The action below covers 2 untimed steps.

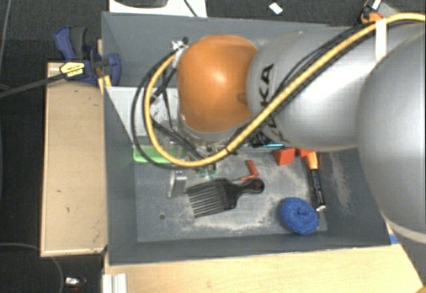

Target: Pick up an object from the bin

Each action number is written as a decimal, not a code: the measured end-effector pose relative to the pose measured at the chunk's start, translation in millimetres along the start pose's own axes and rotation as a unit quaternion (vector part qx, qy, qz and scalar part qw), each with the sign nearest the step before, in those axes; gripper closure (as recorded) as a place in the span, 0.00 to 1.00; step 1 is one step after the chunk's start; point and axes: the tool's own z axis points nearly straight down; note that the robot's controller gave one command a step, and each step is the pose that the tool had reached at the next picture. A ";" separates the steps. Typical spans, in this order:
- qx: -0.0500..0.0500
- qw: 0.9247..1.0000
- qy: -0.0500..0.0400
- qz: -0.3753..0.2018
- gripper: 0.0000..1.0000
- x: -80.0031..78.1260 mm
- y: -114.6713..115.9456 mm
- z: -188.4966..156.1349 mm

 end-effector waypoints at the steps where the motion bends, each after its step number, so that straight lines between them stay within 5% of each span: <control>1: 0.000 1.000 -0.002 0.002 0.00 -1.6 -0.9 -2.1; 2: -0.001 0.999 -0.004 0.036 0.00 10.4 -72.5 87.1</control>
Offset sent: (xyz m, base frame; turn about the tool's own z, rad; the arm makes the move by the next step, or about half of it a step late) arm -0.0164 -0.1020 -0.1245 0.1020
